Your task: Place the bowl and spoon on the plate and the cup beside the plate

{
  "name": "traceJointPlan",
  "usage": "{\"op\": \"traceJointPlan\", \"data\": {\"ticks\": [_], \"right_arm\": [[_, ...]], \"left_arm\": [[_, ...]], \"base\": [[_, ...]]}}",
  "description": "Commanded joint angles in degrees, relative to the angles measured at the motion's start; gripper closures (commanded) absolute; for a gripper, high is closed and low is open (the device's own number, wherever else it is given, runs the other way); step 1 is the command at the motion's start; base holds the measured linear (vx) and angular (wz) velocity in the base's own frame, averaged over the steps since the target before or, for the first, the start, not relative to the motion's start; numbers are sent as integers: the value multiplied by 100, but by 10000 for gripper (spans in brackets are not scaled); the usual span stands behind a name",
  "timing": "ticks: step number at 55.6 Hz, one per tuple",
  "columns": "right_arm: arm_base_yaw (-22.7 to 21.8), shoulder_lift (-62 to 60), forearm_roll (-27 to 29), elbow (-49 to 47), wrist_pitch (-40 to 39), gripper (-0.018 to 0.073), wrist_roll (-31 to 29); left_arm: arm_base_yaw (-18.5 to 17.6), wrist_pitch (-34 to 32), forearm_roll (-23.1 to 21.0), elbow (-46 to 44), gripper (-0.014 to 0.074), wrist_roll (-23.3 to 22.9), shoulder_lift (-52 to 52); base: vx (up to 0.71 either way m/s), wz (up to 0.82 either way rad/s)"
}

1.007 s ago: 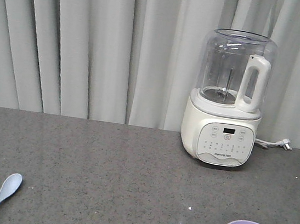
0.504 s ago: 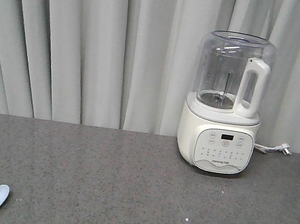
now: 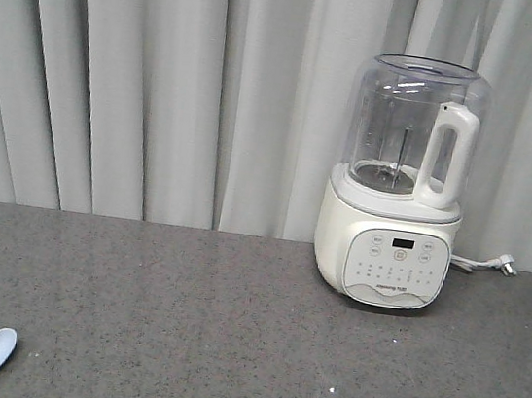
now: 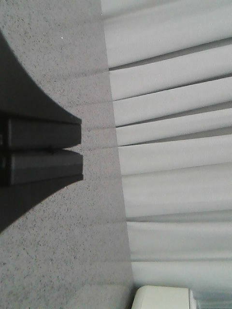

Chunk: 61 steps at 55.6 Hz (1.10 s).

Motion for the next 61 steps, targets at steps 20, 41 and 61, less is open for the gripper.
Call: {"op": "traceJointPlan", "data": {"ticks": [20,41,61], "right_arm": [[-12,-26,-105,12,-1140,568,-23],[-12,686,-801,-2647,-147,568,-471],[-12,3924,-1830,-4980,164,568,-582]], "left_arm": [[6,-937,-112,-194,594,-76,-94],[6,-265,135,-2323,594,-946,474],[6,55,113,-4330,594,-653,3713]], "base": [[0,0],[0,0],[0,0]]}}
